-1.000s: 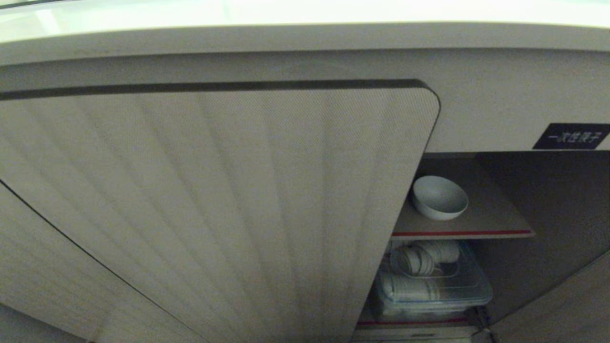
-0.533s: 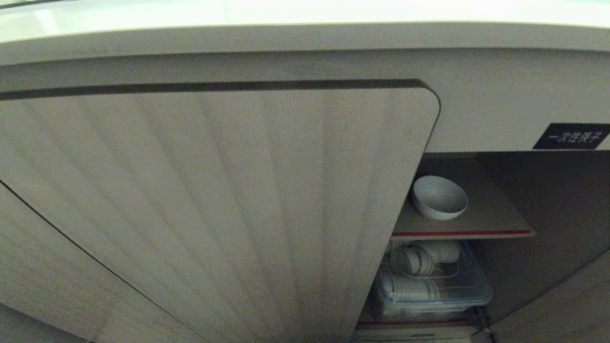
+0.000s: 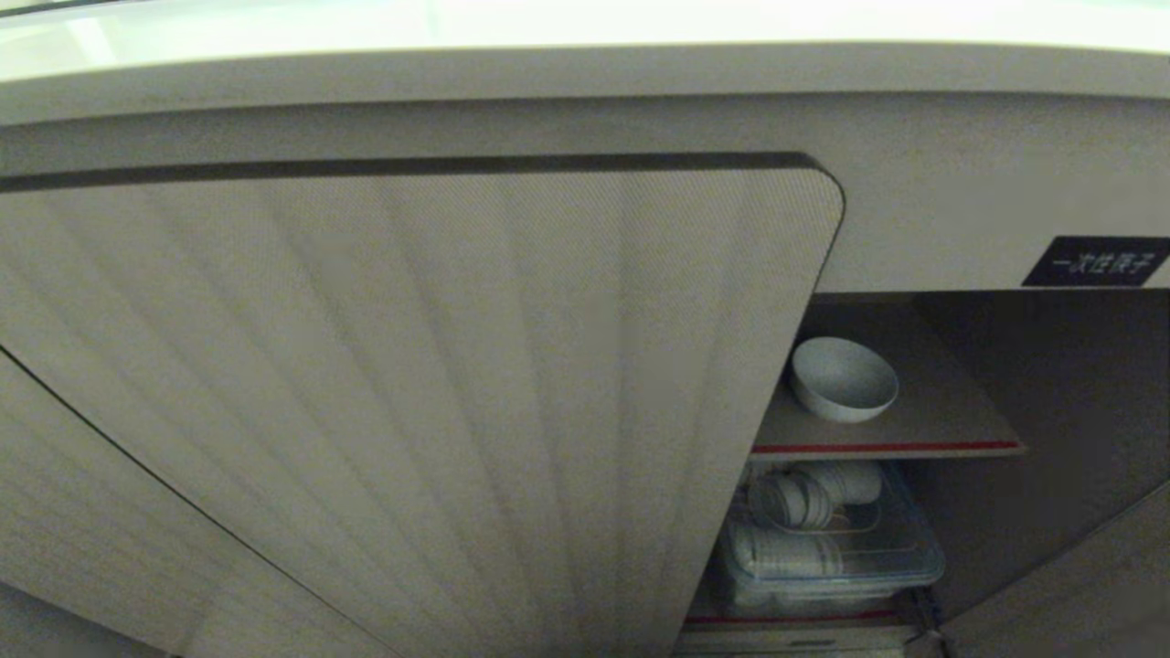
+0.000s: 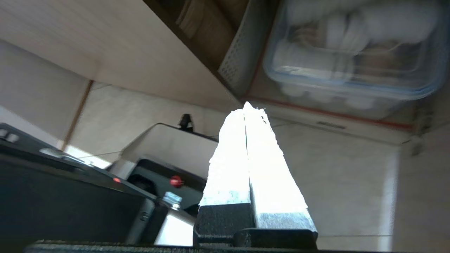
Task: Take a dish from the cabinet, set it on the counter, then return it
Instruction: Take the bowl from the cabinet
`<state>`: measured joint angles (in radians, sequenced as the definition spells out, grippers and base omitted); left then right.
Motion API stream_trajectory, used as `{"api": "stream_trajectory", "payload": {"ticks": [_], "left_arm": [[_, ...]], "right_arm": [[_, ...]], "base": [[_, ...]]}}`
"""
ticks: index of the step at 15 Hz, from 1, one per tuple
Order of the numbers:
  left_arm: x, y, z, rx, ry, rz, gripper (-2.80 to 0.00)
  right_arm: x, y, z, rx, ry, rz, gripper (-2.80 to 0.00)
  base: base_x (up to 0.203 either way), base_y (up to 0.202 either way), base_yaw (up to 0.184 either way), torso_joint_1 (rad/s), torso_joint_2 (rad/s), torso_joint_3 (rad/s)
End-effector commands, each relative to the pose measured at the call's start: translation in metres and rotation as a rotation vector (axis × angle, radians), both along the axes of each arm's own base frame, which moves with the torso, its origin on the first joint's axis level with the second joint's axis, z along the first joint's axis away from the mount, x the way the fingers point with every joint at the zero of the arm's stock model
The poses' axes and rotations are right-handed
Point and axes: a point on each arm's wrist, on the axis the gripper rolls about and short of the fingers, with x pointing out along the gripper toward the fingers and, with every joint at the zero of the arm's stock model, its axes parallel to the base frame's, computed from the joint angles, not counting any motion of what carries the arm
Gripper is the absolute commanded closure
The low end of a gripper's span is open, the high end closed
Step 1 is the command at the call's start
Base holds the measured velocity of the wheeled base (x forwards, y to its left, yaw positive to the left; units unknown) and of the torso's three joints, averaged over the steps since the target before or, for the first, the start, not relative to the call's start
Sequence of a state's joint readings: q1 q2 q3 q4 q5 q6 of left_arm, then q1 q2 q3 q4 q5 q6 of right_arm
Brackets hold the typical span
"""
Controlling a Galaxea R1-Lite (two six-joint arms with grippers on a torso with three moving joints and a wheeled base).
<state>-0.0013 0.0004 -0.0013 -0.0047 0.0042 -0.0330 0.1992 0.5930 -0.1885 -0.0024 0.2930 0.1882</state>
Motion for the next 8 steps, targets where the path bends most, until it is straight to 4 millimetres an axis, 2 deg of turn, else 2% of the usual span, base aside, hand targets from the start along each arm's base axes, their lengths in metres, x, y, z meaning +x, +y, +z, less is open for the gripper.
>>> {"api": "stream_trajectory", "payload": {"ticks": [1,8], "left_arm": [[0.000,0.000,0.000,-0.001,-0.002,0.000,0.00],[0.000,0.000,0.000,-0.001,-0.001,0.001,0.00]], "right_arm": [[0.017,0.004,-0.002,0.005,0.082,0.005,0.00],[0.059,0.014,0.005,0.025,0.122,-0.004,0.00]], "base": [[0.000,0.000,0.000,0.000,0.00,0.000],[0.000,0.000,0.000,0.000,0.00,0.000]]}}
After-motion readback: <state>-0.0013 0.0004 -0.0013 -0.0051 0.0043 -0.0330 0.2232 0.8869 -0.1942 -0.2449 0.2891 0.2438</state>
